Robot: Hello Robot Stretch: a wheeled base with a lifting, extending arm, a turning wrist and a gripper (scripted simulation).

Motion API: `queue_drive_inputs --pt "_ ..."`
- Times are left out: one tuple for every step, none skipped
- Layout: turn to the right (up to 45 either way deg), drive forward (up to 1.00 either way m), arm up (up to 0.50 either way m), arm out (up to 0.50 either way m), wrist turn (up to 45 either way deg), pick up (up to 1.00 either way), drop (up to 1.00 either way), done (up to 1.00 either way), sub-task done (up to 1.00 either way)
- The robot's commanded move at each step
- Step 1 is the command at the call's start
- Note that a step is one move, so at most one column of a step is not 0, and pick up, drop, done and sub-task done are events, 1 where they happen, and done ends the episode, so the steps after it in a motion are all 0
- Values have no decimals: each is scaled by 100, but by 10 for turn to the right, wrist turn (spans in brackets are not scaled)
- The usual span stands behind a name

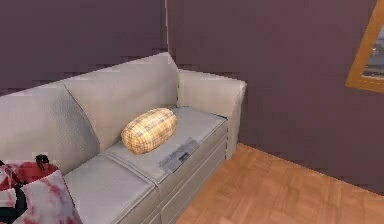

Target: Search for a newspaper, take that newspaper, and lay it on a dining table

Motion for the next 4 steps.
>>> queue_drive_inputs --pt "90 0 0 0 0 0 0 0 0" --pt "0 90 0 0 0 0 0 0 0" --pt "-450 0 0 0 0 0 0 0 0" --pt "-450 0 0 0 0 0 0 0 0"
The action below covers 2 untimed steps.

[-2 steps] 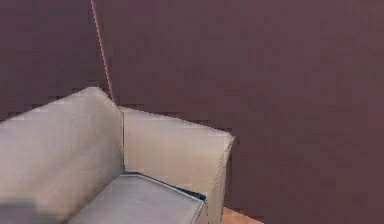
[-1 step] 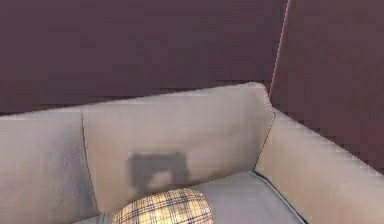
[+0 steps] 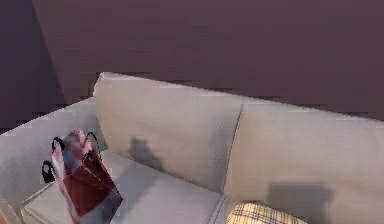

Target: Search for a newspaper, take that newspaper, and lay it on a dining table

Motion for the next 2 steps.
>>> queue_drive_inputs --pt "-390 0 0 0 0 0 0 0 0" --pt "-90 0 0 0 0 0 0 0 0"
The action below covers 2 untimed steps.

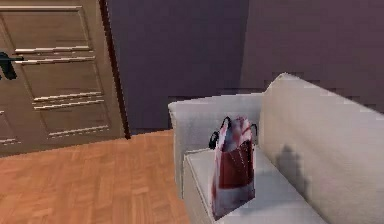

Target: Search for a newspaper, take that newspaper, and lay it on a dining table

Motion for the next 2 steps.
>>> queue_drive_inputs --pt "-30 0 0 0 0 0 0 0 0" --pt "450 0 0 0 0 0 0 0 0"
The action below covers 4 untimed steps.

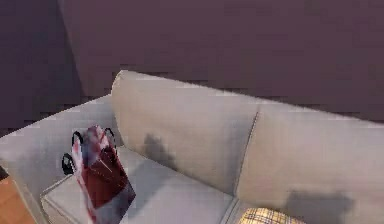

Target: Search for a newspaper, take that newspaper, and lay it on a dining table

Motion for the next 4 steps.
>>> queue_drive_inputs --pt "450 0 0 0 0 0 0 0 0" --pt "450 0 0 0 0 0 0 0 0" --pt "270 0 0 0 0 0 0 0 0" --pt "0 20 0 0 0 0 0 0 0"
